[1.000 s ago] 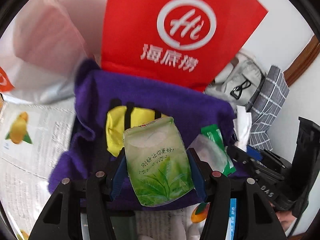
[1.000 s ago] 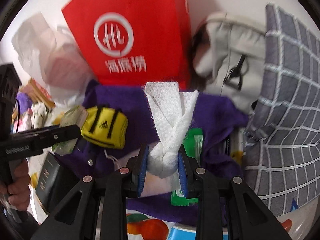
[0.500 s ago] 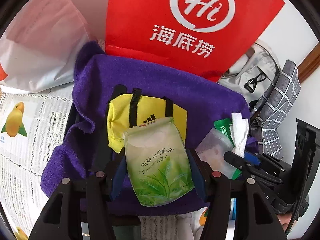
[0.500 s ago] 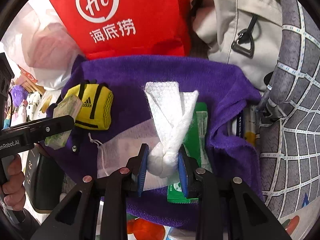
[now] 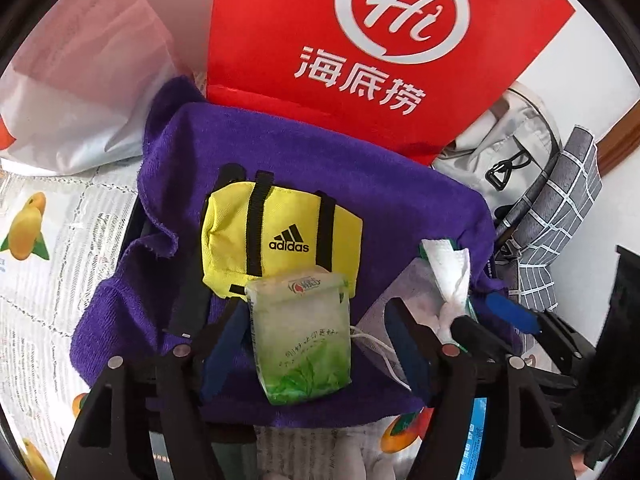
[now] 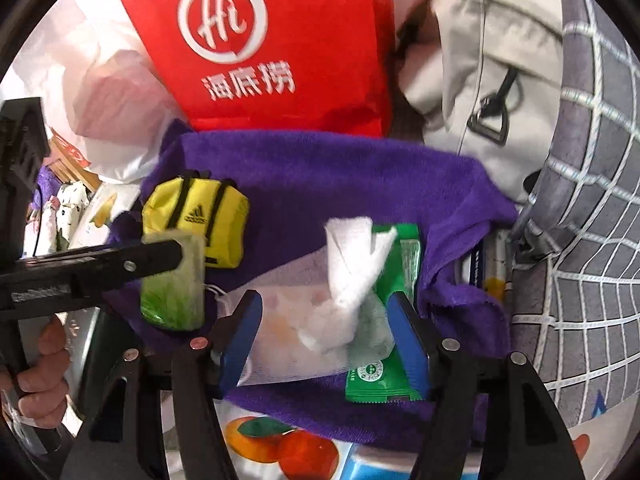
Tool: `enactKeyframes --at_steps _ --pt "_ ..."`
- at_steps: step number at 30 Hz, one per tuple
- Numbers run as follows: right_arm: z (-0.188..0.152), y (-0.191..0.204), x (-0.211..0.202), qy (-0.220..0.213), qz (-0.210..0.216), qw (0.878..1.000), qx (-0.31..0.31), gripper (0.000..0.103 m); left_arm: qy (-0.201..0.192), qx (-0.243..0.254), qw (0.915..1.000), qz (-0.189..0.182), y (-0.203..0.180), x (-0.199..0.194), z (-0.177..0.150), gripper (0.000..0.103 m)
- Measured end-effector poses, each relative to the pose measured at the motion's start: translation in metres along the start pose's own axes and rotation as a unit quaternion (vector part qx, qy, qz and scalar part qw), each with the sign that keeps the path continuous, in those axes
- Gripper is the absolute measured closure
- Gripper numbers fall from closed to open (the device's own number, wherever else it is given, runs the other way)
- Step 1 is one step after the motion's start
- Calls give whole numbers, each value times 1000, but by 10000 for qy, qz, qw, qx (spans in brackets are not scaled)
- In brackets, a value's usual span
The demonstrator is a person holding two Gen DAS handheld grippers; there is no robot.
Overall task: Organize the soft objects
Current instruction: 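Open the left tool to drop the green packet while the right releases the paper towel, then grasp the white glove with the left tool while the right grasps the white sponge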
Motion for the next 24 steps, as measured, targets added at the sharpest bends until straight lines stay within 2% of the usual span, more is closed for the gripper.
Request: enactKeyframes --at_steps 5,9,10,14,17,20,24 --pt "1 8 -46 -465 -48 9989 -83 39 -243 133 9996 108 -8 -21 2 34" --pt "-18 18 -82 -699 -187 9971 -251 39 -487 189 9985 177 -9 -40 4 34" --pt "-27 21 -90 -740 -263 9965 -303 40 -509 185 9984 173 -10 -44 3 34" --pt "-69 37 -115 -900 -331 9944 -444 56 -623 248 9977 129 -12 -62 2 34" --pt "-108 53 -125 -848 -236 9948 -511 56 -894 367 9952 127 -17 -89 -1 34" --pt "-143 63 -123 -767 -393 9943 -620 56 -1193 447 9918 120 -22 -114 -12 32" --pt "-173 66 -108 -547 -690 9930 -781 56 -1161 589 9915 65 -22 -125 -40 31"
Point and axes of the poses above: each gripper's, at about its wrist camera, not at the fingertips, and x roughly the way its jaws point, y to its left, z to its top, the point moved 6 cm from there along x, roughly the way its jaws point, and after that the axes turned 1 degree about z, right-handed, at the moved point
